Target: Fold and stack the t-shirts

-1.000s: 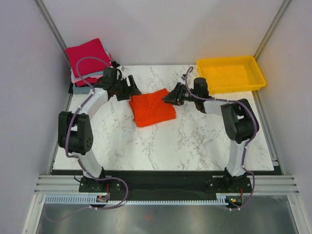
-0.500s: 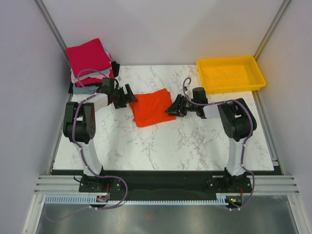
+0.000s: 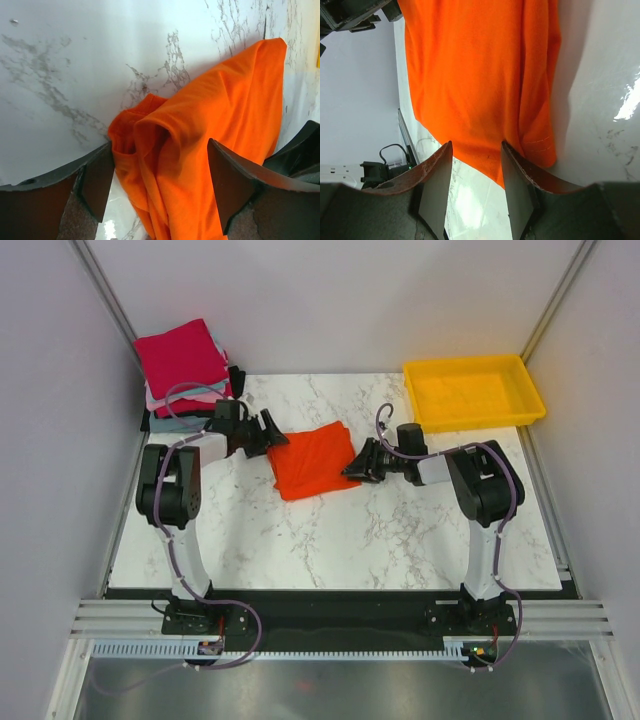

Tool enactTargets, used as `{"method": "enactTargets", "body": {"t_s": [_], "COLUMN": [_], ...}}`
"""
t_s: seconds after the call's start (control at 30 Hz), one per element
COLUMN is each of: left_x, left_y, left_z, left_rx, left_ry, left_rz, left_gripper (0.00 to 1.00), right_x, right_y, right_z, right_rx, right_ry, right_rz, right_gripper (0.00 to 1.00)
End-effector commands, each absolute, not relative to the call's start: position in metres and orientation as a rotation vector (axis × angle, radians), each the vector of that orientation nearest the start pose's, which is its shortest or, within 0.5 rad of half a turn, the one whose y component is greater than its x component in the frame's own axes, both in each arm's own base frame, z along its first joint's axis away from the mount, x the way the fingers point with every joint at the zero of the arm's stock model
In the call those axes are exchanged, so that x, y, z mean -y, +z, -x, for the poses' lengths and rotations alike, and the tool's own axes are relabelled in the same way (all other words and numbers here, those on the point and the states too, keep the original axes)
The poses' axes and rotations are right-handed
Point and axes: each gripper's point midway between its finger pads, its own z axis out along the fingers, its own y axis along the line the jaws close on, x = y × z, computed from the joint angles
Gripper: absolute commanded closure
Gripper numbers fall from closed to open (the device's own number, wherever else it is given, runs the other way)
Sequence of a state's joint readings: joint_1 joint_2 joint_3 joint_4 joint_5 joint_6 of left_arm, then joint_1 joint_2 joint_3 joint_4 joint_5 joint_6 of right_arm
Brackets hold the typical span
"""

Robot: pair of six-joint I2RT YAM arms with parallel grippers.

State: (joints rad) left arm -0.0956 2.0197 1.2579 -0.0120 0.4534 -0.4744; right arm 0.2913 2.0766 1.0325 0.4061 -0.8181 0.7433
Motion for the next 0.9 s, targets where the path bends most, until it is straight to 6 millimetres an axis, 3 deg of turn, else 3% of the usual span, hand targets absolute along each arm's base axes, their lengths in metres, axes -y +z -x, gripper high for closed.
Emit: {"method": "enactTargets", "body": {"t_s": [0.0, 0.13, 0.2, 0.23, 0.27, 0.33, 0.37, 0.53, 0.57, 0.6, 0.7, 0.77, 0.8, 0.87], "left_x": [0.166, 0.178, 0.181, 0.185, 0.186, 0.189, 0.191, 0.191, 0.194, 0.193, 0.184, 0.179, 0.173, 0.166], "left_y": [0.019, 0.002, 0.0, 0.004, 0.004, 0.007, 0.014, 0.055, 0.074, 0.08, 0.105, 0.122, 0.126, 0.137], "left_z": [-0.458, -0.452, -0.449, -0.454, -0.457, -0.461, -0.464, -0.476, -0.485, -0.48, -0.486, -0.493, -0.496, -0.499], "left_rx": [-2.473, -2.502, -2.508, -2.478, -2.464, -2.455, -2.443, -2.406, -2.372, -2.4, -2.386, -2.36, -2.354, -2.352], "left_ry": [-0.835, -0.864, -0.883, -0.904, -0.916, -0.925, -0.925, -0.906, -0.911, -0.905, -0.845, -0.829, -0.82, -0.804], "left_rz": [0.236, 0.251, 0.255, 0.256, 0.254, 0.251, 0.243, 0.142, 0.099, 0.083, 0.01, -0.033, -0.032, -0.062], "left_gripper": [0.2, 0.25, 0.36, 0.44, 0.65, 0.82, 0.98, 0.98, 0.98, 0.98, 0.98, 0.98, 0.98, 0.98], "right_x": [-0.26, -0.257, -0.254, -0.253, -0.253, -0.253, -0.253, -0.25, -0.248, -0.245, -0.239, -0.231, -0.228, -0.219], "right_y": [0.022, 0.02, 0.018, 0.015, 0.014, 0.014, 0.016, 0.036, 0.039, 0.042, 0.066, 0.06, 0.07, 0.058], "right_z": [-0.387, -0.387, -0.388, -0.386, -0.386, -0.385, -0.385, -0.383, -0.382, -0.381, -0.366, -0.346, -0.342, -0.32], "right_rx": [-2.356, -2.348, -2.348, -2.351, -2.355, -2.343, -2.337, -2.295, -2.29, -2.289, -2.239, -2.26, -2.228, -2.258], "right_ry": [1.429, 1.445, 1.441, 1.444, 1.447, 1.463, 1.47, 1.47, 1.453, 1.434, 1.39, 1.359, 1.335, 1.294], "right_rz": [-0.021, -0.038, -0.044, -0.046, -0.054, -0.055, -0.062, -0.051, -0.061, -0.063, -0.051, -0.056, -0.044, -0.062], "right_gripper": [0.48, 0.48, 0.48, 0.48, 0.48, 0.48, 0.48, 0.46, 0.46, 0.44, 0.39, 0.37, 0.36, 0.36]}}
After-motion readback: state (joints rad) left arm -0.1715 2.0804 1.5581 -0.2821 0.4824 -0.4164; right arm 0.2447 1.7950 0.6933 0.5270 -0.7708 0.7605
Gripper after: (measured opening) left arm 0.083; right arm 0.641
